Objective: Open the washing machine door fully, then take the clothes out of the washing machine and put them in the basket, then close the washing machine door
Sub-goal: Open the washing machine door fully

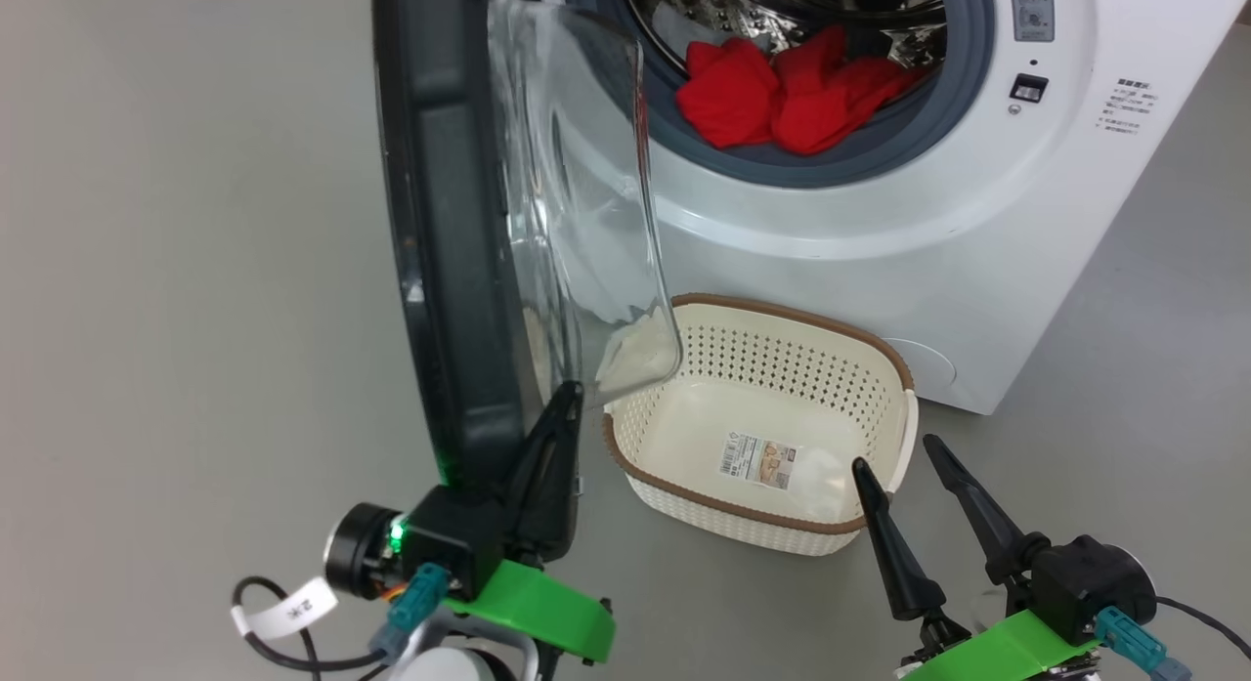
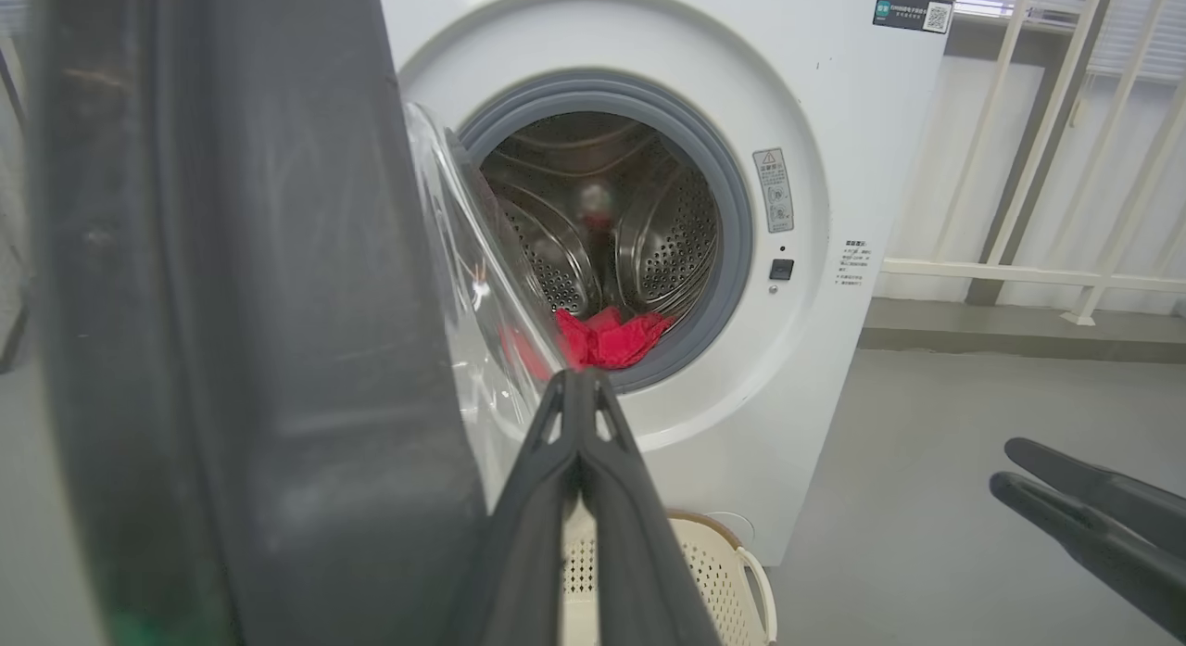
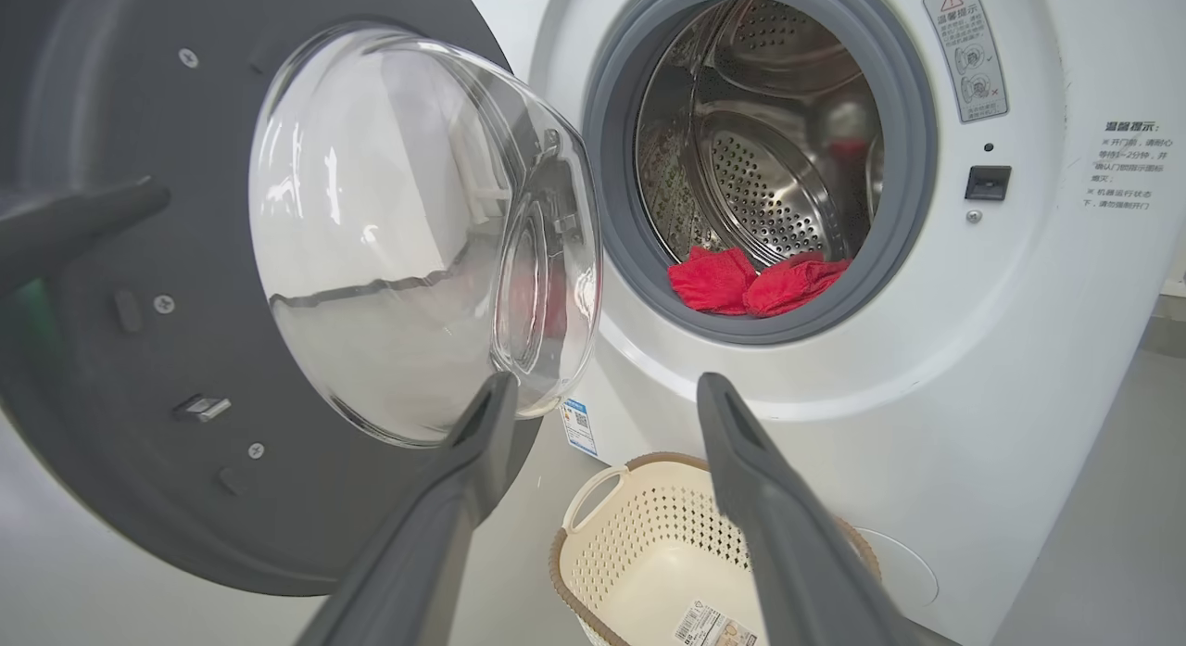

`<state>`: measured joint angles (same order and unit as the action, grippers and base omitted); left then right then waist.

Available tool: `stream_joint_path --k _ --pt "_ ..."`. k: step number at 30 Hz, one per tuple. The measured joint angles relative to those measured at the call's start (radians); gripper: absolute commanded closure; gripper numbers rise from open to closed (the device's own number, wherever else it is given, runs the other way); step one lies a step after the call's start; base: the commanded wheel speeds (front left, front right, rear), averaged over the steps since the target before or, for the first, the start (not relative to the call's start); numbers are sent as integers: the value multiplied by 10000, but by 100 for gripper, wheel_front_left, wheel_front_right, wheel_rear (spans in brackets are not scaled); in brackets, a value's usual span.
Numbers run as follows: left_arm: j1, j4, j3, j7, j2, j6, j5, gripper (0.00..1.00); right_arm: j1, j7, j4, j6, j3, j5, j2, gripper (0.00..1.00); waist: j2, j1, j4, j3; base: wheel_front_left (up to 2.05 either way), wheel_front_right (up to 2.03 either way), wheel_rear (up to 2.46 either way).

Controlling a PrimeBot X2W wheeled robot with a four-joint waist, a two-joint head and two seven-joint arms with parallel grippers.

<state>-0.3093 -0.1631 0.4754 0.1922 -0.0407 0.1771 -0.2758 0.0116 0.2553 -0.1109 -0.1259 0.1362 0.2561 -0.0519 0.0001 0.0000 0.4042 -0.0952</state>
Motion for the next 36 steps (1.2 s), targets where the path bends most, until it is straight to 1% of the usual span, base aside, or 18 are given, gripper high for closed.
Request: stream_joint_path --k 7,15,27,36 --pt "215 117 -445 31 -232 334 -125 100 4 0 -12 0 19 -2 0 0 0 0 297 18 0 0 0" --pt "302 194 -788 46 -458 487 -351 100 4 0 -13 0 29 -27 0 0 -1 0 543 -35 0 0 0" --pt "383 140 -1478 222 -773 805 -525 100 3 0 -8 0 36 -222 -2 0 0 0 614 -336 0 0 0" --pt "254 -249 -1902 424 -941 1001 -589 100 2 -21 4 0 -6 -372 -4 0 0 0 690 -519 0 0 0"
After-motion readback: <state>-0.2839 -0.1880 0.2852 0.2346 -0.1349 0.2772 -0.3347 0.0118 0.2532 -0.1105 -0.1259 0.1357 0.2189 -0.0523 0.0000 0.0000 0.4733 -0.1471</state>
